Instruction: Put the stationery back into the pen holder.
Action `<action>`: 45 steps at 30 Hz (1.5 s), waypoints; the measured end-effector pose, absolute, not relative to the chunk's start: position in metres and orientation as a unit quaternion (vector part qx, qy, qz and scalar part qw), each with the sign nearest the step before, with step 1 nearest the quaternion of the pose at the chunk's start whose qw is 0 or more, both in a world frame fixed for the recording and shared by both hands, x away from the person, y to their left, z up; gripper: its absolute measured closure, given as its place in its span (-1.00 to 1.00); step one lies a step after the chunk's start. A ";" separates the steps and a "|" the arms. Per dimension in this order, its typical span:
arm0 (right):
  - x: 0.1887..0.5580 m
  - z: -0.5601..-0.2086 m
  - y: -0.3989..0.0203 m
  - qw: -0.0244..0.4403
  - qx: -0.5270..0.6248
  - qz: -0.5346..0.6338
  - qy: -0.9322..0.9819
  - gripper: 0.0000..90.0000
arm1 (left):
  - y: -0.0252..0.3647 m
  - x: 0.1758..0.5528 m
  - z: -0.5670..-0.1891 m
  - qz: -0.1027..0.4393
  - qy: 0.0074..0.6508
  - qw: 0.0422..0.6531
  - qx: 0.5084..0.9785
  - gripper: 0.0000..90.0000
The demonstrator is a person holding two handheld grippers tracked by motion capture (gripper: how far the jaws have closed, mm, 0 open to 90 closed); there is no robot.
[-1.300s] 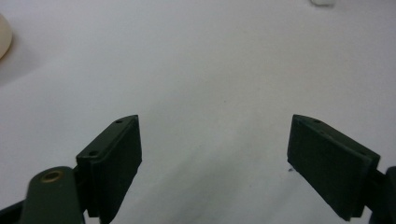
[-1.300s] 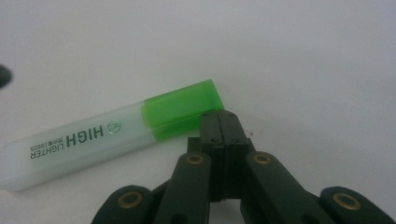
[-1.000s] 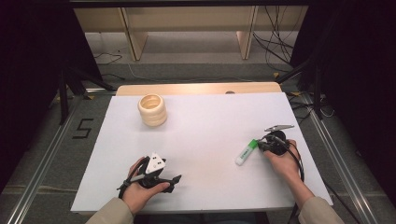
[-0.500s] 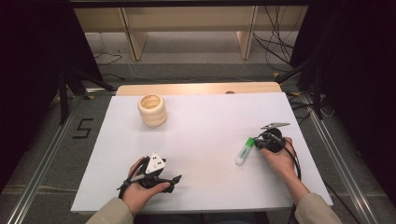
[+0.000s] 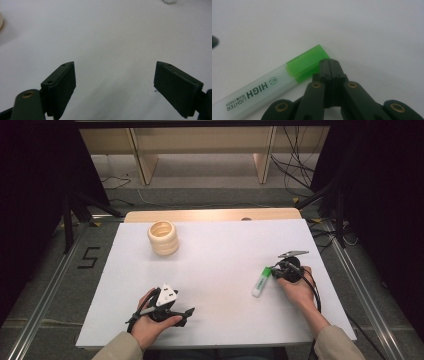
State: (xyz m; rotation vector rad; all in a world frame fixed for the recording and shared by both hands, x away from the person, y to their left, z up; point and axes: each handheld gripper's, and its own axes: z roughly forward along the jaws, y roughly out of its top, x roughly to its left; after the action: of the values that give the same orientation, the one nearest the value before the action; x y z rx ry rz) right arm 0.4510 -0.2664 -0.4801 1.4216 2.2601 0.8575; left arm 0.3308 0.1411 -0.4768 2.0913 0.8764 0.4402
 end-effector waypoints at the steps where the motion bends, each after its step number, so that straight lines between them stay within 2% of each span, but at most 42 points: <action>1: 0.451 -0.480 -0.266 0.167 0.501 0.301 0.794 1.00 | 0.141 0.331 -0.477 0.174 0.347 0.404 0.828 -0.61; 10: 0.451 -0.480 -0.266 0.165 0.505 0.303 0.791 1.00 | 0.141 0.330 -0.477 0.175 0.345 0.403 0.829 -0.61; 18: 0.447 -0.477 -0.269 0.168 0.523 0.314 0.774 0.82 | 0.140 0.330 -0.477 0.173 0.348 0.406 0.827 -0.60; 23: 0.443 -0.474 -0.270 0.169 0.536 0.316 0.764 0.59 | 0.130 0.330 -0.476 0.160 0.377 0.426 0.807 -0.54; 24: 0.440 -0.473 -0.272 0.176 0.542 0.319 0.757 0.41 | 0.124 0.330 -0.476 0.158 0.384 0.429 0.802 -0.51; 25: 0.440 -0.473 -0.272 0.176 0.542 0.319 0.757 0.41 | 0.118 0.330 -0.476 0.158 0.385 0.431 0.801 -0.51; 29: 0.434 -0.472 -0.276 0.184 0.558 0.316 0.745 0.05 | 0.086 0.333 -0.474 0.165 0.383 0.430 0.801 -0.46; 33: 0.429 -0.470 -0.279 0.189 0.575 0.317 0.730 -0.16 | 0.048 0.343 -0.473 0.168 0.385 0.431 0.799 -0.39; 37: 0.425 -0.468 -0.282 0.187 0.579 0.323 0.725 -0.23 | 0.002 0.356 -0.473 0.180 0.367 0.425 0.808 -0.32; 45: 0.418 -0.465 -0.285 0.190 0.578 0.335 0.719 -0.24 | -0.063 0.374 -0.480 0.185 0.359 0.417 0.814 -0.24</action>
State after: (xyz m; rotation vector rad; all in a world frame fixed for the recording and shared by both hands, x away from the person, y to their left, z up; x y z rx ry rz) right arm 0.4181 -0.2854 -0.4654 1.6233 2.0212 0.9424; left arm 0.3739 -0.0634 -0.4803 2.0434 0.9005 0.4635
